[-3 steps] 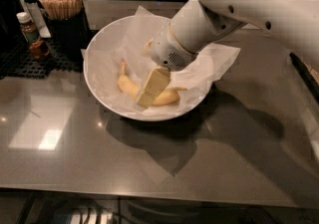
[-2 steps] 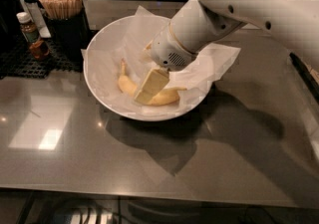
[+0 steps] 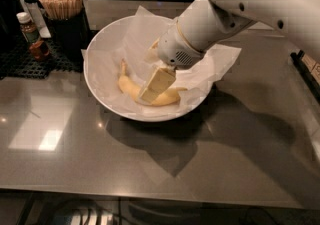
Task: Pick banana from white bowl
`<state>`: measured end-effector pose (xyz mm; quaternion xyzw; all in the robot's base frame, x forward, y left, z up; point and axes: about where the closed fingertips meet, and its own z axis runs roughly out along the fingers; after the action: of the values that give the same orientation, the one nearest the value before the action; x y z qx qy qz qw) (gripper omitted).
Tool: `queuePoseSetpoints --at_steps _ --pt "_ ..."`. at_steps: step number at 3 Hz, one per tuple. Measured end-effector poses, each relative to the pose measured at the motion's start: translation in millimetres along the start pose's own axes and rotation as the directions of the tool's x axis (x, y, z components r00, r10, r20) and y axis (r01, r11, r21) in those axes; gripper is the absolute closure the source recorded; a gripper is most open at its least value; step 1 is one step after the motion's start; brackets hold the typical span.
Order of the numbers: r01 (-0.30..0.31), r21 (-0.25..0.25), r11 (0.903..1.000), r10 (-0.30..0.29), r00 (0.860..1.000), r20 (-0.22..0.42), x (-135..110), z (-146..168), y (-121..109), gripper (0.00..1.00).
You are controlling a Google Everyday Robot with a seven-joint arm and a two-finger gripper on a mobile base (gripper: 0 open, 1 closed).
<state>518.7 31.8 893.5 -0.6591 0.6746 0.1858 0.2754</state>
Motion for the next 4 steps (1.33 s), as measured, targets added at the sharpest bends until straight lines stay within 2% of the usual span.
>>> queuePoseSetpoints --at_steps 1,3,4 --pt "-0.007 -0.014 0.9999 0.006 1.0 -0.01 6.6 14.1 -1.5 0.25" --pt "-0.07 -0.018 0.9974 0.07 0.997 -0.034 40.9 40.1 -6.9 0.25" --pt "-0.085 0.011 0.9963 0.085 0.995 -0.042 49.2 37.6 -9.8 0.25"
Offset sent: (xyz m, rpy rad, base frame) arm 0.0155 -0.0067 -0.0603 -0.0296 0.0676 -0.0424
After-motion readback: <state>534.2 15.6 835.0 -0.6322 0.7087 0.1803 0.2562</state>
